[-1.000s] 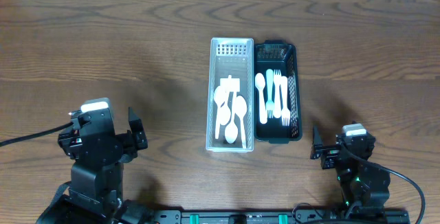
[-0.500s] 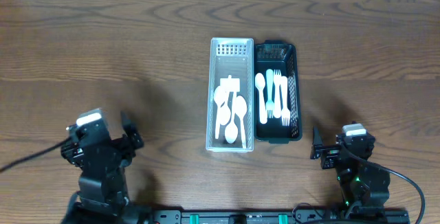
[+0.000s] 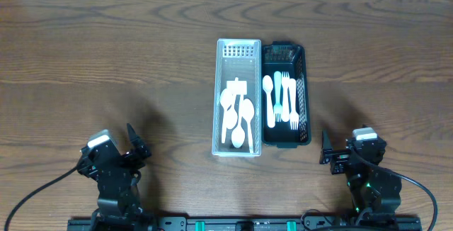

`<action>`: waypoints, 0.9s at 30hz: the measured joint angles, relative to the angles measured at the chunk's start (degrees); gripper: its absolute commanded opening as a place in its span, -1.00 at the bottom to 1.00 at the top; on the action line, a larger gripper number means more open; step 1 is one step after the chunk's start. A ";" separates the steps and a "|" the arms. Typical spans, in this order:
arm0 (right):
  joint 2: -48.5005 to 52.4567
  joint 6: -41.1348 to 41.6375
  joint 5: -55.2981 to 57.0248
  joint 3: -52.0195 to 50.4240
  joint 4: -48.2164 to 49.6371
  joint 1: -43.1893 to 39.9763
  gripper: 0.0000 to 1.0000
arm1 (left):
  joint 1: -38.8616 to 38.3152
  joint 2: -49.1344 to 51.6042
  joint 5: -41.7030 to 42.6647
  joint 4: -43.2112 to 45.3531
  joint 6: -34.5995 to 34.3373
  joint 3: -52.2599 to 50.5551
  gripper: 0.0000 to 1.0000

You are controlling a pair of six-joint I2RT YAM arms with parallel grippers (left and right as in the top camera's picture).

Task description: Pack container

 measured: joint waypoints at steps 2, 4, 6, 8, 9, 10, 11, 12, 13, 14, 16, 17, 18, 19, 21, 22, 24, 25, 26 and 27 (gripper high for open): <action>0.00 0.00 0.00 0.00 0.00 0.00 0.99 | 0.94 -0.76 0.04 0.11 0.00 -0.68 0.96; 0.00 -0.02 0.00 0.00 0.00 0.00 0.98 | 1.75 -1.18 0.02 0.55 0.00 -0.79 0.96; 0.00 0.00 0.00 0.00 0.00 0.00 0.98 | 2.51 -1.66 0.04 1.68 0.00 -1.20 0.96; 0.00 0.00 0.00 0.00 -0.02 0.00 0.98 | 3.02 -2.25 0.13 3.23 0.00 -2.05 0.96; 0.00 -0.02 0.00 0.00 0.00 0.00 0.99 | 3.13 -2.51 0.13 3.91 0.00 -2.45 0.96; 0.00 -0.02 0.00 0.00 0.00 0.00 0.99 | 3.21 -2.97 0.13 4.98 0.00 -3.17 0.96; 0.00 -0.02 0.00 0.00 0.00 0.00 0.98 | 3.26 -3.32 0.13 5.92 0.00 -3.76 0.96; -0.02 0.00 0.00 0.00 0.00 0.00 0.98 | 3.28 -3.69 0.20 7.41 0.00 -4.59 0.96; 0.00 0.00 0.00 0.00 0.00 0.00 0.99 | 3.30 -3.89 0.26 8.63 0.00 -5.33 0.96; 0.00 0.00 0.00 0.00 0.00 0.00 0.98 | 3.30 -3.98 0.39 9.77 -0.02 -6.05 0.96; 0.00 0.00 0.00 0.00 0.00 0.00 0.98 | 3.30 -4.04 0.66 11.02 0.00 -7.13 0.96; 0.00 0.00 0.00 0.00 0.00 0.00 0.98 | 3.30 -4.04 0.79 11.37 0.00 -7.63 0.96; 0.00 0.00 0.00 0.00 0.00 0.00 0.98 | 3.30 -4.04 0.85 11.67 0.00 -8.09 0.96; 0.00 0.00 0.00 0.00 0.00 0.00 0.98 | 3.30 -4.04 0.90 11.93 0.00 -8.55 0.96; 0.00 0.00 0.00 0.00 0.00 0.00 0.98 | 3.30 -4.09 1.01 12.46 0.00 -8.70 0.96; -0.02 -0.02 0.00 0.00 0.00 0.00 0.98 | 3.30 -4.09 1.03 12.61 0.00 -8.74 0.96; -0.02 0.00 0.00 0.00 0.00 0.00 0.98 | 3.30 -4.09 1.03 12.87 0.00 -8.81 0.96; -0.02 -0.02 0.00 0.00 0.02 0.00 0.99 | 3.30 -4.09 1.03 12.90 0.00 -8.81 0.96; -0.02 -0.02 0.00 0.00 0.02 0.00 0.99 | 3.30 -4.09 1.03 12.90 0.00 -8.81 0.96; 0.00 0.00 0.00 0.00 0.02 0.00 0.99 | 3.30 -4.09 1.03 12.92 0.00 -8.81 0.96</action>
